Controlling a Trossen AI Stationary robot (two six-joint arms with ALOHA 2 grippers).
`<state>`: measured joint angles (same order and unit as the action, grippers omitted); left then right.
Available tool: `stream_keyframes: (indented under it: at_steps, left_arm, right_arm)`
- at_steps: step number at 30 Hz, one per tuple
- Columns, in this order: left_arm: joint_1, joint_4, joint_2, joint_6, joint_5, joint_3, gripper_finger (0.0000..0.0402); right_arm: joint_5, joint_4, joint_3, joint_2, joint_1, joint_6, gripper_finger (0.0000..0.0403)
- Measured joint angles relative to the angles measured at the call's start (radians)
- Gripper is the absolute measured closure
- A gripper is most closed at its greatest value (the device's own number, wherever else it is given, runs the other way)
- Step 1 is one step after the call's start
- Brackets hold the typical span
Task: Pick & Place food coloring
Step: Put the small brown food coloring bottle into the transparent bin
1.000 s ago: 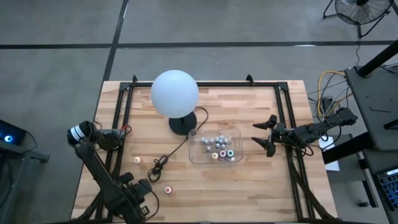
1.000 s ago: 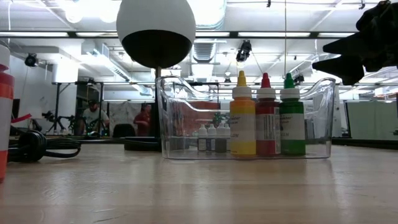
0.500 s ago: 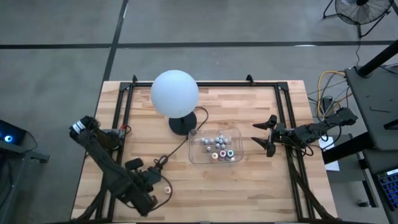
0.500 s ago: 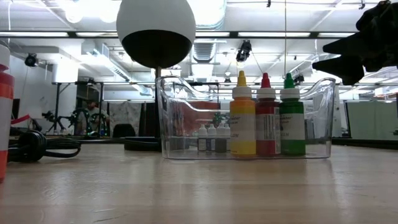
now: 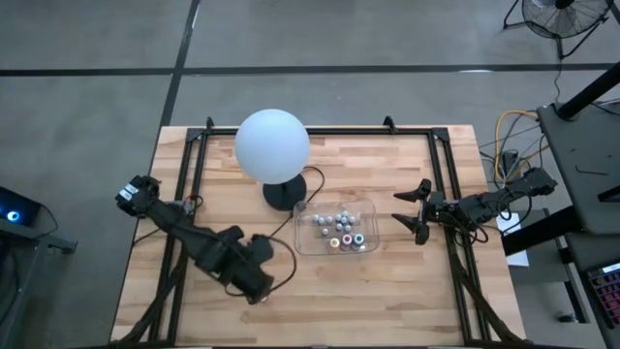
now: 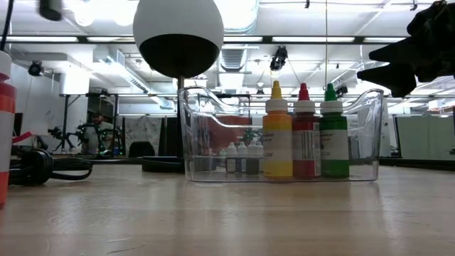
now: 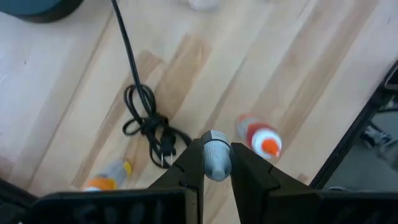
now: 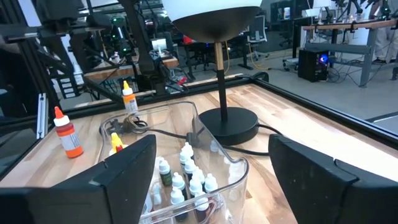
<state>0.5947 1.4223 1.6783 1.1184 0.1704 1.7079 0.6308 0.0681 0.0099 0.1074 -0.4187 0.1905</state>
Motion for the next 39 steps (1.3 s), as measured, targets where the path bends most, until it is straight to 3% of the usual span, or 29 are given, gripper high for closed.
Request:
stream_keyframes:
  at_steps: [18, 39]
  left_arm:
    - [-0.254, -0.079, 0.141, -0.12, -0.005, 0.14, 0.0369]
    - [-0.377, -0.121, 0.365, -0.208, 0.015, 0.342, 0.0369]
  right_arm:
    - [0.0, 0.0, 0.0, 0.0, 0.001, 0.0, 0.0092]
    - [0.0, 0.0, 0.0, 0.0, 0.001, 0.0, 0.0097]
